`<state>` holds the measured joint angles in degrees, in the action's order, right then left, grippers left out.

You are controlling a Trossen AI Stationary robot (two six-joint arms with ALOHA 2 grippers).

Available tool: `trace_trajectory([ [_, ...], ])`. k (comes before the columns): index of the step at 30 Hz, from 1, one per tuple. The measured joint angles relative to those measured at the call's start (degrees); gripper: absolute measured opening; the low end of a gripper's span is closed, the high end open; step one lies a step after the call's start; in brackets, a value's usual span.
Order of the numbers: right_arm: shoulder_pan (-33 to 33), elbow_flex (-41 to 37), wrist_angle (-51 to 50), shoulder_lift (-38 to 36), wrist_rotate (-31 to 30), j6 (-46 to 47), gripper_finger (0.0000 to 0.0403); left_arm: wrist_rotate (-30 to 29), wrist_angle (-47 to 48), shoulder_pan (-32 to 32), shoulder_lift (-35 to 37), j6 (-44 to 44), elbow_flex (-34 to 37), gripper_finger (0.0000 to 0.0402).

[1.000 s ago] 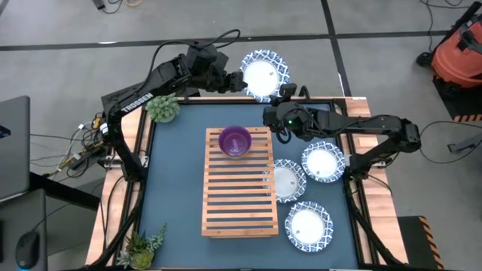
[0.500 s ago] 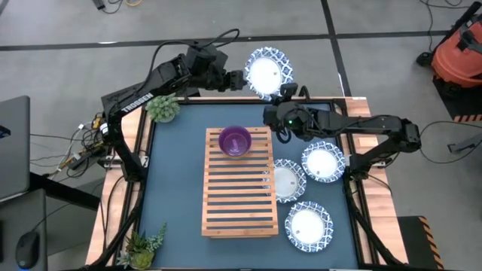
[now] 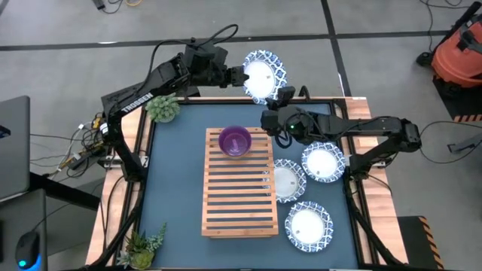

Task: Place and stack bowls onto a shelf
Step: Put the top left big white and blue bowl on the shelf

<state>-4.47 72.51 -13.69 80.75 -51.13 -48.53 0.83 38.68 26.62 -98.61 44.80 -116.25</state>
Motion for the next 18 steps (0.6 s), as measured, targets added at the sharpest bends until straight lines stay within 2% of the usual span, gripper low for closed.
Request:
trace_trajectory([
  [11,0.07,0.00,1.04,0.00,0.00,-2.93,0.0024,0.30,0.78,-0.14,0.00,0.38,0.00,0.0128],
  [14,0.07,0.00,0.94,0.00,0.00,-2.95,0.0024,0.19,0.81,-0.36,0.02,0.40,0.00,0.0106],
  [18,0.04,0.00,0.84,0.00,-0.04,-2.95,0.0030,0.21,0.94,-0.36,0.02,0.35,0.00,0.0051],
])
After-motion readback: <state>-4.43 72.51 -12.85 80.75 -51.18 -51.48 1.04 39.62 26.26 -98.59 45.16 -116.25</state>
